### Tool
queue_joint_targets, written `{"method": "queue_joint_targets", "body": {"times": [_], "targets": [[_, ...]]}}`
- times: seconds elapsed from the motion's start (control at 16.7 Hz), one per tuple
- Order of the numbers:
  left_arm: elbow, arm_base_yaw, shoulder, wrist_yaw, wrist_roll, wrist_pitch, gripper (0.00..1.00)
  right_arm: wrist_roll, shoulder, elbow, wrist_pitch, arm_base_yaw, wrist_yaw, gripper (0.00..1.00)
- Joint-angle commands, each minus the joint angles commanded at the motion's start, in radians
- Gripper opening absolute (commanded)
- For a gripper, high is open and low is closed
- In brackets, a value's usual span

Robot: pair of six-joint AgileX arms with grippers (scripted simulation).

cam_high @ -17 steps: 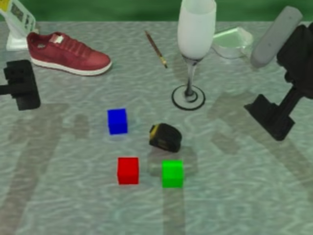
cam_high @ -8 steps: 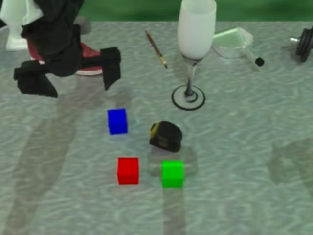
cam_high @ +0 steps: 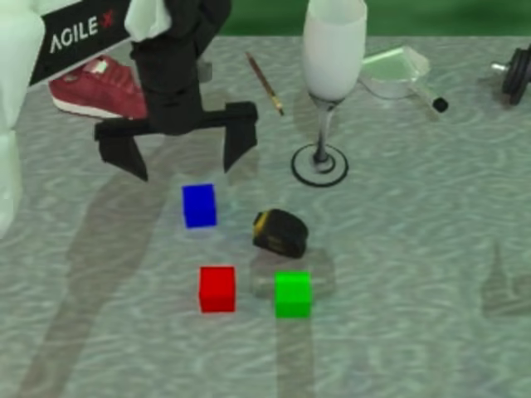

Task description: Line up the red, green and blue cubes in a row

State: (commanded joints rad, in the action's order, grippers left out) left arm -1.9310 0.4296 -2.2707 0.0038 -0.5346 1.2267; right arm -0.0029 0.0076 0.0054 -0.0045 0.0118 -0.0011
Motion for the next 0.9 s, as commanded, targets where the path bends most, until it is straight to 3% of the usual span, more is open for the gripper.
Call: {"method": "queue_joint_targets", "body": {"times": [0.42,0.9], "targets": [[0.011,-0.002,-0.011,0.000,0.001,-0.015,1.00,0.003,-0.008,-0.005,0.004,-0.002,0.001,1.00],[0.178,0.000,-0.088,0.001,0.000,-0.262,1.00,0.003,-0.008,-0.005,0.004,-0.002,0.001,1.00]]}}
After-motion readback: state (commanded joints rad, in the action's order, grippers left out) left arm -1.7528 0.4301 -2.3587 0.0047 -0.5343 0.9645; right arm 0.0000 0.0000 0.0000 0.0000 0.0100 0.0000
